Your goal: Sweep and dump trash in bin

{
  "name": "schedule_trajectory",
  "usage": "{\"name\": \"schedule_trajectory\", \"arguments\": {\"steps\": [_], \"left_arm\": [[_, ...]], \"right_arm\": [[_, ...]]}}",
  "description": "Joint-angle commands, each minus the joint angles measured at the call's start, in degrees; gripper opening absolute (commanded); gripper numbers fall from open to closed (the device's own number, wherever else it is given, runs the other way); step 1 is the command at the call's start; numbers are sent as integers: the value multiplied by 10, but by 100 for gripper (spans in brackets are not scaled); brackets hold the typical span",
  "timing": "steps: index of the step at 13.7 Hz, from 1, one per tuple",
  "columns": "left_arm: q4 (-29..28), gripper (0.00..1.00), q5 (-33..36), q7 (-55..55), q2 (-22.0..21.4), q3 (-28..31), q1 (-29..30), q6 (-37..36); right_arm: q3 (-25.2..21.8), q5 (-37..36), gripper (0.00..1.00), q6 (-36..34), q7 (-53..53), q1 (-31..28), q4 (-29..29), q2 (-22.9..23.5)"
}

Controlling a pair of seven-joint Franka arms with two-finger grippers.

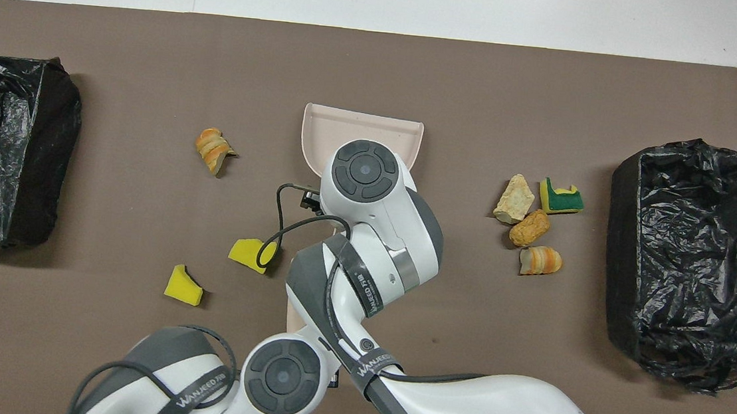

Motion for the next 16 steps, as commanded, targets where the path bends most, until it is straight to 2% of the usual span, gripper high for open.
{"name": "schedule_trajectory", "arguments": {"steps": [1,2,3,4,7,9,11,14,16], "left_arm": [[0,0,19,58,-52,-4,61,-56],[0,0,21,69,-76,-4,78,-74],[1,0,21,93,-94,-4,99,-83],[6,0,21,119,-94,-5,121,-83],[23,0,21,181,-80,-4,168,-83],[31,0,21,239,-73,-4,208,-70],[65,0,32,292,-44,-4,243,-73],[134,0,37,393,12,-4,303,-70],[155,0,37,410,28,-4,326,-63]], "right_arm": [[-1,-1,62,-8,-19,-1,-15,-15],[-1,-3,42,-8,-20,-2,-14,-15],[-1,-3,3,-9,-24,-2,-14,-15],[-1,-2,0,-9,-24,-2,-14,-15],[-1,-2,0,-19,-36,-12,-11,-21],[-2,5,0,-51,-110,-16,-11,-50],[-2,2,0,-77,-153,-31,-14,-94],[-2,1,0,-154,-298,-63,-15,-152],[-3,-19,0,-235,-401,-67,-18,-167]]}}
